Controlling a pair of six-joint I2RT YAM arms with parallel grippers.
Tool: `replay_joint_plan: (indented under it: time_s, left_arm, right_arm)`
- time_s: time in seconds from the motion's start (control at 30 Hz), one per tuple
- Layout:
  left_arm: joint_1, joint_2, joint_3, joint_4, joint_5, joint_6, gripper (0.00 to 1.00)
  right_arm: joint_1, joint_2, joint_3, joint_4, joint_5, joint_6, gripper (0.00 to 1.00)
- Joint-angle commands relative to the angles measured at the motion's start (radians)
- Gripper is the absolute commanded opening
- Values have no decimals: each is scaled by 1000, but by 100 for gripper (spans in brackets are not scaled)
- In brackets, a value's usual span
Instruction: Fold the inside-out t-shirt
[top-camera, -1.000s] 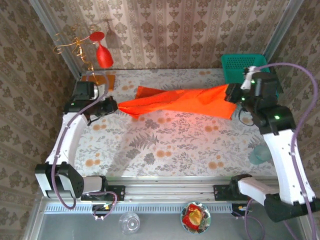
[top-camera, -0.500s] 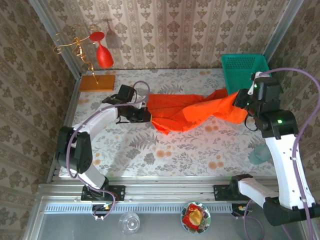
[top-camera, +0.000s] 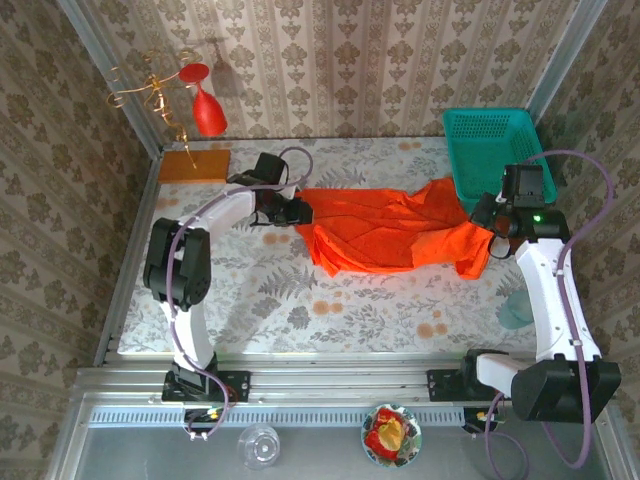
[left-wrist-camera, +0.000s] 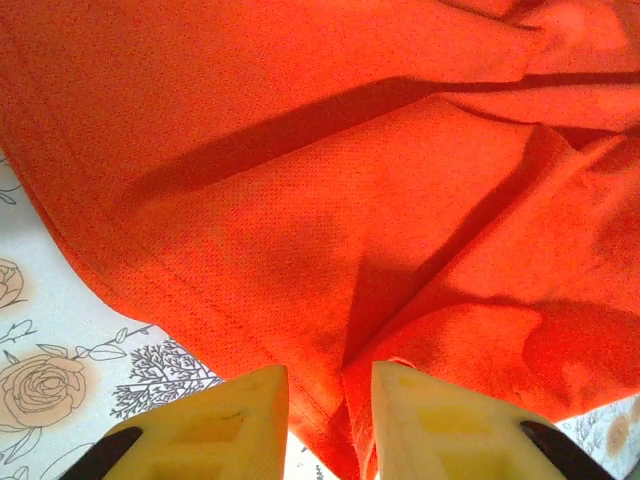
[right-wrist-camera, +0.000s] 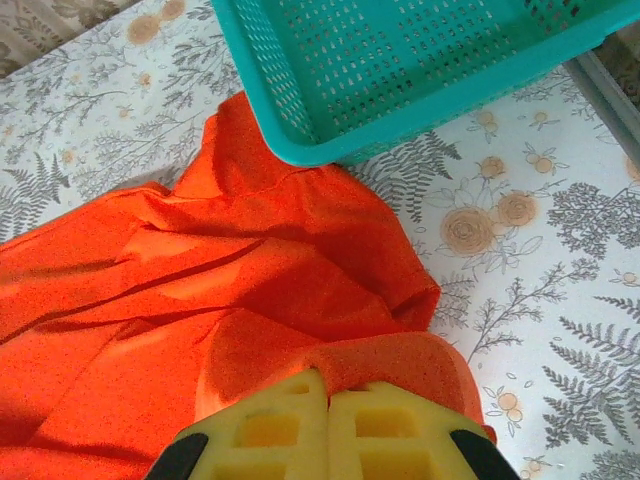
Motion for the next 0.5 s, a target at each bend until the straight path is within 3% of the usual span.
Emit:
replay_joint_plan:
  time_s: [0.0,0.2,0.47]
  left_arm:
    - [-32,-89,-84,44,-14,-66,30]
    - [-118,-166,-227,117,-64,-144,30]
    - [-147,-143,-239,123,-137,-185,31]
  right_arm:
    - [-5,-19,-14,40,-48,10,0]
    - [-10,-16,-22,36,-64,8,0]
    - [-12,-18,-24,34,-74,8,0]
